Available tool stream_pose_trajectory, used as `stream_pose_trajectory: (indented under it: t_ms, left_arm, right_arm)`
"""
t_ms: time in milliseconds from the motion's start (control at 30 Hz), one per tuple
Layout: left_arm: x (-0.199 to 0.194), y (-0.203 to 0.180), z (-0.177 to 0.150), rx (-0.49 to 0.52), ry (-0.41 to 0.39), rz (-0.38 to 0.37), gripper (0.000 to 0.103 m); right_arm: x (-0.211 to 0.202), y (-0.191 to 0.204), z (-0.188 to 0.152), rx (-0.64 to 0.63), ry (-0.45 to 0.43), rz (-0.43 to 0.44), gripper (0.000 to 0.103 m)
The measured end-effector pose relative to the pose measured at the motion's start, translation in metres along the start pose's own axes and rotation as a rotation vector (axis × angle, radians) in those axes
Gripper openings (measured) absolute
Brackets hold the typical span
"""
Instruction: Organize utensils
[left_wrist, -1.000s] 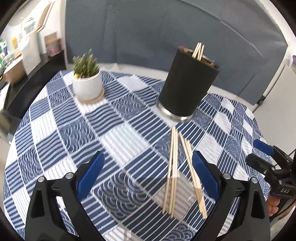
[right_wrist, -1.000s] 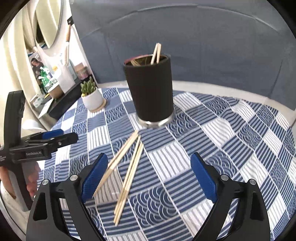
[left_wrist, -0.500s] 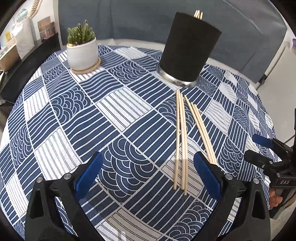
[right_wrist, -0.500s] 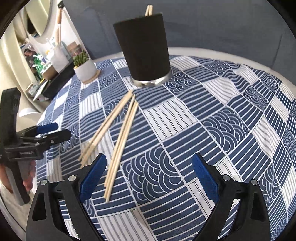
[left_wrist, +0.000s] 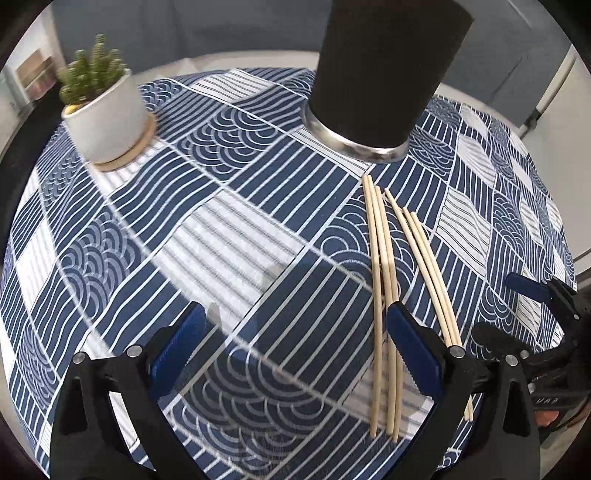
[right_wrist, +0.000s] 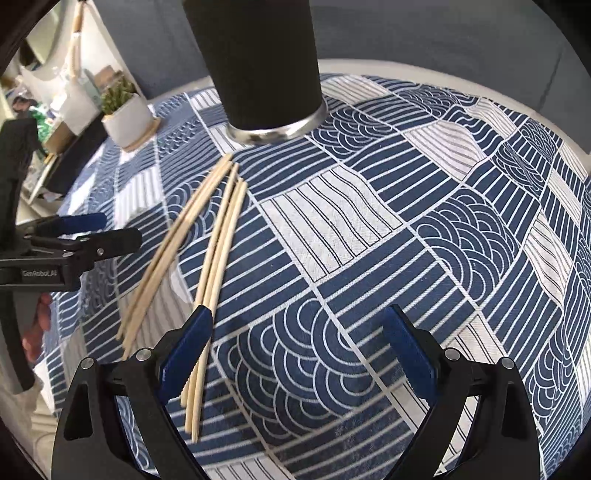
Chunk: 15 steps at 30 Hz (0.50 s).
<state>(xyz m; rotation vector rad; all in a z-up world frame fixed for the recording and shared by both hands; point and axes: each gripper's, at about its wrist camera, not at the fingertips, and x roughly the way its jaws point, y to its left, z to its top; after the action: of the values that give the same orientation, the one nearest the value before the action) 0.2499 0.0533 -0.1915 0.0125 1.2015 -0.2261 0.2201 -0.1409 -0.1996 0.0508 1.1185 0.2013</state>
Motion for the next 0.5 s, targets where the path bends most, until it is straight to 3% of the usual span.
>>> stream_pose_trajectory:
  t_ms: [200, 500]
  left_arm:
    - [0.013, -0.008, 0.013, 0.061, 0.059, -0.014, 0.096]
    - [0.024, -0.017, 0.027, 0.183, 0.095, 0.067, 0.099]
  right_arm:
    - [0.002, 0.007, 0.011, -0.013, 0.016, -0.029, 0.089]
    - [0.016, 0.012, 0.009, -0.002, 0.032, -0.078, 0.095]
